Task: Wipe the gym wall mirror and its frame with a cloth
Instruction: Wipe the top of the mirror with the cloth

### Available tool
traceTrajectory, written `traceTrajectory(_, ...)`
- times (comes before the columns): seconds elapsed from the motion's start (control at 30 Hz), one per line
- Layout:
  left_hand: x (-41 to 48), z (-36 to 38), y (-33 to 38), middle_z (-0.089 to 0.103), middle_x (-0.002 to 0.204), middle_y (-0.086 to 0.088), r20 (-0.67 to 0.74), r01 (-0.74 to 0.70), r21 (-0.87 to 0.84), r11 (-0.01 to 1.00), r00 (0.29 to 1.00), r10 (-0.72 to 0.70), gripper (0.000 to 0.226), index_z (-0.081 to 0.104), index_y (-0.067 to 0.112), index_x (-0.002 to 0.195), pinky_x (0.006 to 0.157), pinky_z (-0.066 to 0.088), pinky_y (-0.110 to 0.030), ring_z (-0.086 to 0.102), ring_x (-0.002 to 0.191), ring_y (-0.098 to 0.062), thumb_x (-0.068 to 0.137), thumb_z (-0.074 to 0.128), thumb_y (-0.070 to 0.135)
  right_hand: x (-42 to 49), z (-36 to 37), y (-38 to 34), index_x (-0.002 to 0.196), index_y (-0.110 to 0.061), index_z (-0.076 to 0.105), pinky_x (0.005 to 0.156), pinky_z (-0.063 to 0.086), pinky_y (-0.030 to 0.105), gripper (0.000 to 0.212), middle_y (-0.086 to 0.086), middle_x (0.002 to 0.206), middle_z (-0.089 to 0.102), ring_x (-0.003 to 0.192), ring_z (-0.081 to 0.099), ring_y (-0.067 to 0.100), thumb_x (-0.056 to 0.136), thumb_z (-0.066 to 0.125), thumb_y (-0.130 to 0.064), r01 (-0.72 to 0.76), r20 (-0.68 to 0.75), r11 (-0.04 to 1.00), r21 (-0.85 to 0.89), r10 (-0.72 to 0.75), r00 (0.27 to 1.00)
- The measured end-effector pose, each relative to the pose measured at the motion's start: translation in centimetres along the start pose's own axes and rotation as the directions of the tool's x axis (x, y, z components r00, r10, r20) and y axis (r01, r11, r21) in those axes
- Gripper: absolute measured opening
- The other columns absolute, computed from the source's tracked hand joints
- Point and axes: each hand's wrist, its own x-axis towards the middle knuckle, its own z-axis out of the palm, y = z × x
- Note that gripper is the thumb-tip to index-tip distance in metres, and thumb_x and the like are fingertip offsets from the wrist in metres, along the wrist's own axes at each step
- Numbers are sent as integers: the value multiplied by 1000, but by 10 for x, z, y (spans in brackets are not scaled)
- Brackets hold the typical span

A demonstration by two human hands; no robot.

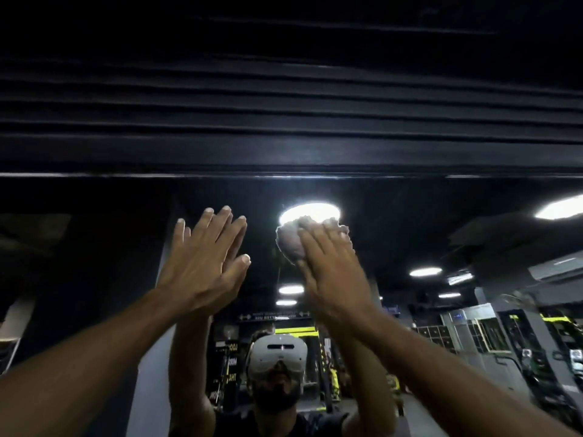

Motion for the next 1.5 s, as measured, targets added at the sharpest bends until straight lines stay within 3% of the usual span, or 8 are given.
traceTrajectory(0.3, 23, 9, -37, -16, 170, 7, -69, 64, -5, 998, 996, -64, 70, -8, 37, 161, 124, -2, -61, -17, 156, -18, 101, 18, 62, 109, 3, 11, 148, -6, 41, 114, 33, 53, 59, 22, 145, 51, 135, 44, 41, 100, 50, -38, -671, -342, 736, -94, 609, 716)
traceTrajectory(0.4, 23, 9, -37, -18, 170, 6, -84, 65, -28, 997, 994, -68, 69, -9, 38, 161, 124, -7, -59, -20, 155, -16, 102, 18, 61, 108, 23, -24, 153, -17, 37, 127, 15, 47, 53, 9, 162, 35, 150, 26, 34, 105, 43, -39, -205, -225, 974, -96, 179, 958)
traceTrajectory(0.53, 15, 11, -40, -15, 170, 6, -92, 36, -44, 998, 995, -40, 71, -6, 38, 161, 125, -6, -55, -18, 156, -16, 100, 18, 63, 91, -8, 23, 153, -24, 43, 122, 20, 35, 54, 1, 158, 43, 148, 34, 26, 103, 35, -45, 128, -9, 988, -91, -129, 992)
traceTrajectory(0.7, 9, 14, -45, -12, 171, 6, -87, 17, -68, 998, 996, -23, 73, -2, 37, 162, 126, -4, -55, -17, 156, -15, 97, 16, 64, 120, -8, 31, 127, -8, 56, 97, 47, 50, 38, 19, 116, 66, 110, 59, 37, 93, 56, -26, -716, -404, 676, -174, 615, 678)
traceTrajectory(0.93, -9, 4, -44, -16, 170, 4, -32, 2, -104, 995, 999, -5, 74, -5, 33, 162, 125, -10, -50, -20, 155, -14, 98, 17, 65, 67, 12, -45, 158, -26, 34, 126, 8, 38, 56, -2, 166, 29, 156, 14, 21, 105, 32, -45, 135, -7, 991, -12, -135, 991)
traceTrajectory(1.17, -53, 9, -44, -5, 172, -1, -12, -5, -101, 995, 1000, 4, 75, 7, 26, 163, 127, 1, -53, -9, 158, -19, 97, 19, 59, 15, 11, -24, 155, -16, 30, 125, 21, 52, 55, 14, 156, 39, 149, 29, 36, 103, 41, -30, -564, -308, 823, 65, 554, 774)
traceTrajectory(1.37, -81, 11, -39, -5, 172, -4, 8, -4, -97, 995, 1000, 5, 74, 4, 22, 163, 127, 1, -52, -8, 158, -22, 99, 19, 55, -44, 30, -63, 161, -28, 26, 127, 9, 44, 57, -6, 169, 18, 158, 5, 17, 106, 35, -39, 76, 35, 997, -25, -75, 997)
traceTrajectory(1.5, -108, 14, -47, -2, 172, -7, 49, -58, -51, 997, 997, 61, 75, 7, 20, 164, 127, 6, -53, -3, 158, -24, 99, 20, 56, -55, 12, -22, 156, -20, 31, 121, 28, 55, 54, 6, 159, 37, 151, 27, 26, 104, 37, -33, -541, -228, 837, 79, 544, 808)
